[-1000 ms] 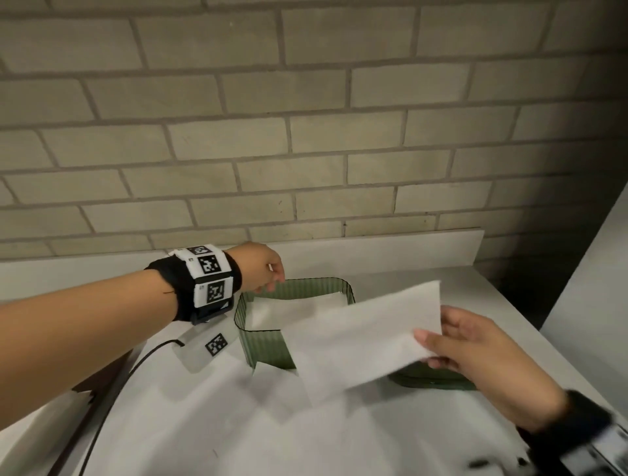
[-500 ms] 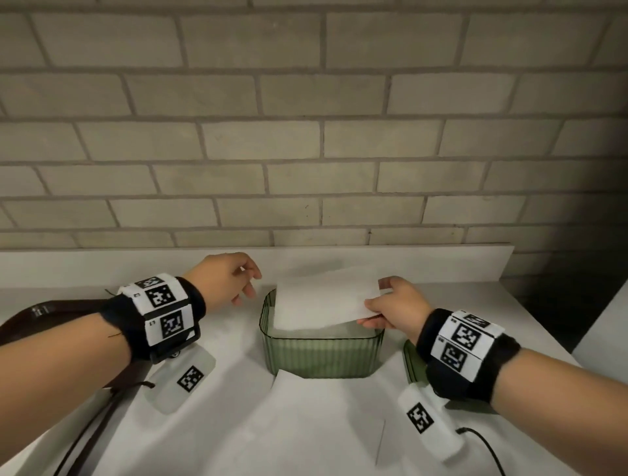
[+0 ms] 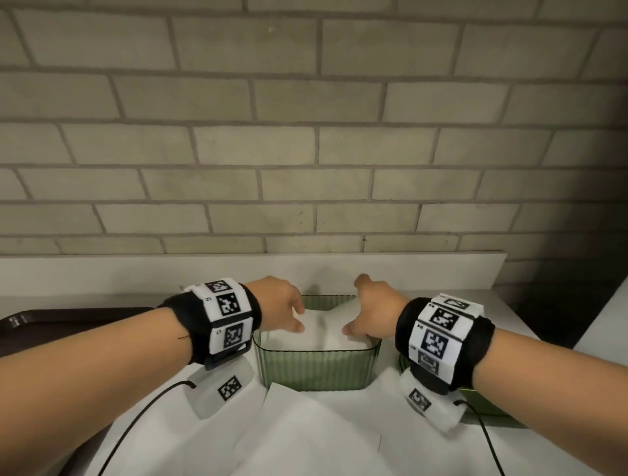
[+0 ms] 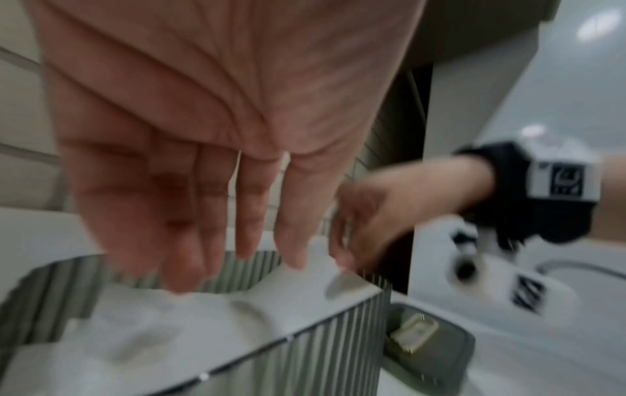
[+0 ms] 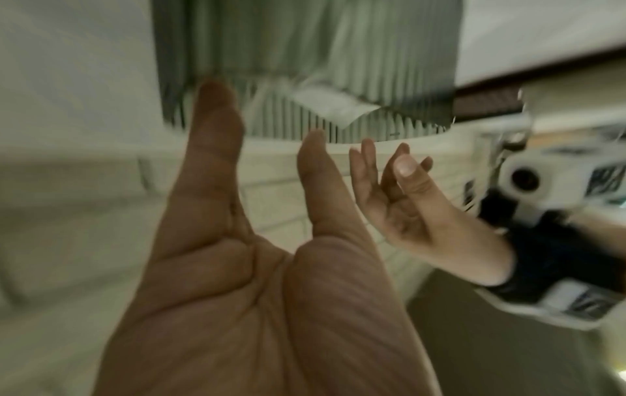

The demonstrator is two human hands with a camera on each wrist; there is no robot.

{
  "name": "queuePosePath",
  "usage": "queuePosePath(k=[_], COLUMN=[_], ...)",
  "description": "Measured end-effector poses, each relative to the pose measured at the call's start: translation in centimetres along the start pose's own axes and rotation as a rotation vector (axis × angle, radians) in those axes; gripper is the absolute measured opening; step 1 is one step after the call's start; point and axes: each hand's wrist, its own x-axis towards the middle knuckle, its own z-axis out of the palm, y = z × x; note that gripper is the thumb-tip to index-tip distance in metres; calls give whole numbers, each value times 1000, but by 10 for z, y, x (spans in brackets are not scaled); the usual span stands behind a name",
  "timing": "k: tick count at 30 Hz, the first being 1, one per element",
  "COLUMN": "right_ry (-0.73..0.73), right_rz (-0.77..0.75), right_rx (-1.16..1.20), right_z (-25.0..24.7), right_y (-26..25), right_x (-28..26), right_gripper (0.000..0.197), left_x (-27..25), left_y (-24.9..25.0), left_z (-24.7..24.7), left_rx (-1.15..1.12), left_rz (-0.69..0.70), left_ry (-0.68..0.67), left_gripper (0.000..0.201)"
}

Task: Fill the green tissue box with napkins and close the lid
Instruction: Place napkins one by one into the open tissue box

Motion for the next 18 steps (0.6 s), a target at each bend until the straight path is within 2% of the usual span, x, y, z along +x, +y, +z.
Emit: queuePosePath(k=[2,3,6,8,9,11,12,14,16,17,18], right_ry=[137,159,-6,-155,-203,-239,-244,-314,-355,-367,-382], right_rz=[-144,-214,-335,-332,-329,-331,-327,-303,-287,-268,-247], right_rx=[-189,-231,-322,-395,-436,-494,-520,-580,-604,-632,-667], right_z=[-7,-9,-8,0,6,18,23,28,28,26,26], right_y=[-5,-7,-14,-17,-17,-16,-15,-15,-14,-16,-15], right_x=[0,3,14,22,26,36,39,42,43,43,44], right_gripper=[58,55,58,61,58,43,36,39,49,48,39], left_x=[8,12,23,34,41,55,60,76,95,109,127], left_y=[9,14,24,26,27,20,15,6,-4,-12,-21], left_z=[6,9,14,21,27,39,43,52,62,69,80], left_rx=[107,144,195,213,228,296,353,461,590,666,713], left_rz=[7,12,50,63,68,65,63,33,-76,-122,-158], left_ry=[-78,-101,-128,-157,-173,-186,-178,-213,-340,-394,-428], left_gripper=[48,52,61,56,48,16,11,23,44,40,30])
